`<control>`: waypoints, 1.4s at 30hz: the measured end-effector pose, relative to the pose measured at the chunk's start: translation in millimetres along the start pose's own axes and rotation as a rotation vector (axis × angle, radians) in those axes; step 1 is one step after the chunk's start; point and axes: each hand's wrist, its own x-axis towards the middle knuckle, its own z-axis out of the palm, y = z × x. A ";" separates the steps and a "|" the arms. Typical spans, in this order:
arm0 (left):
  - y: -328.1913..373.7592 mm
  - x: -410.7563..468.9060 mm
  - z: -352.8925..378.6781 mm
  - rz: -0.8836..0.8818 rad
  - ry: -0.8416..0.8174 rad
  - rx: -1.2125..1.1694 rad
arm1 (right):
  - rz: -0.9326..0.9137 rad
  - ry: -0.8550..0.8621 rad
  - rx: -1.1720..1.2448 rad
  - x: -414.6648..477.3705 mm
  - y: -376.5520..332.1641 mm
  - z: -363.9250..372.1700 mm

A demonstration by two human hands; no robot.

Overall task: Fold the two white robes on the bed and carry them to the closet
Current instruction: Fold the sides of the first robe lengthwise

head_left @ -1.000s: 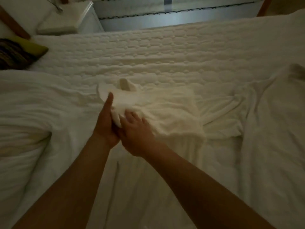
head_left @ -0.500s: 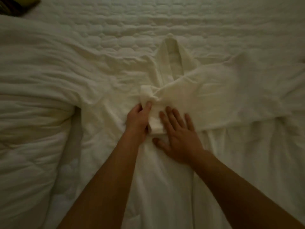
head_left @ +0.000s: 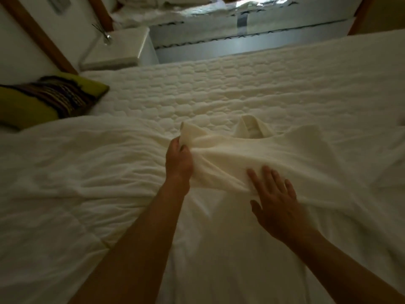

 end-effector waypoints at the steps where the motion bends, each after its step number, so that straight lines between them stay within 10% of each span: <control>1: 2.4 5.2 -15.9 0.023 0.013 0.050 | -0.007 -0.003 -0.014 2.9 -5.7 -1.6; 22: 22.5 126.3 -246.7 0.301 0.158 0.249 | -0.010 0.084 0.211 70.3 -211.7 37.9; 35: -103.3 163.4 -371.4 0.029 0.140 0.499 | -0.138 -0.490 0.395 104.8 -287.5 27.4; 39: -96.0 180.7 -368.3 -0.023 0.115 0.546 | 0.039 -0.061 0.485 147.4 -282.8 30.4; 42: -92.8 186.0 -367.2 0.031 0.109 0.622 | 0.123 -0.052 0.268 187.8 -265.7 45.6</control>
